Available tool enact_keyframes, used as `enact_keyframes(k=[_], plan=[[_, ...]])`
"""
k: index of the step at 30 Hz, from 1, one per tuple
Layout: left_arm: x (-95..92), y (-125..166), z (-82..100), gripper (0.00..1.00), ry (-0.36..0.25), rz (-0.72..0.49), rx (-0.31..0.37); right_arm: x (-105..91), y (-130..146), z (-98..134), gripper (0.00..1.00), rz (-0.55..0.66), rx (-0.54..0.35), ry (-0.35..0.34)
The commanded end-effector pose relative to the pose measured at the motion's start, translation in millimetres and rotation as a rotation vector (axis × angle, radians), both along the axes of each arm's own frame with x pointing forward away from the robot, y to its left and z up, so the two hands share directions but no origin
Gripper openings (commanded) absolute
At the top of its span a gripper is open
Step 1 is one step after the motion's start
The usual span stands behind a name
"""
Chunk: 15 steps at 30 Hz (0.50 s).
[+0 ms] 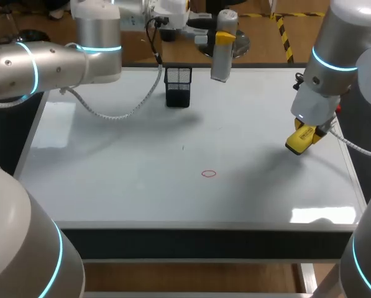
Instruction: Pick up the inspection probe, press it on each red-marked spot on the whiteboard one by one, put down the probe, pick up the eraser, and wipe off all the red marks.
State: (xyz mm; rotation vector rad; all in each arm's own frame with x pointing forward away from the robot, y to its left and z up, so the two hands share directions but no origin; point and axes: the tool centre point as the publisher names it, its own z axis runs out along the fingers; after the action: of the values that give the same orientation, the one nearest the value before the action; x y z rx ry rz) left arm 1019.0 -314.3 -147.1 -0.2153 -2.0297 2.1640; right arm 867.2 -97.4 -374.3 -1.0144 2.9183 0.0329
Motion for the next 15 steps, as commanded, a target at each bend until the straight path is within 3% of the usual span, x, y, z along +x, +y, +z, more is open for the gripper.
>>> enact_keyframes(k=[1, 15], plan=[[-34.9, 7, 3.3, 0.0, 0.005, 0.022, -0.003, 0.5, 0, 0, 0.0, 0.001, -0.003, 0.002], [-128.7, 1, -7.0, 0.0, 0.06, -0.115, -0.006, 0.5, 0, 0, 0.0, 0.001, -0.003, 0.002]])
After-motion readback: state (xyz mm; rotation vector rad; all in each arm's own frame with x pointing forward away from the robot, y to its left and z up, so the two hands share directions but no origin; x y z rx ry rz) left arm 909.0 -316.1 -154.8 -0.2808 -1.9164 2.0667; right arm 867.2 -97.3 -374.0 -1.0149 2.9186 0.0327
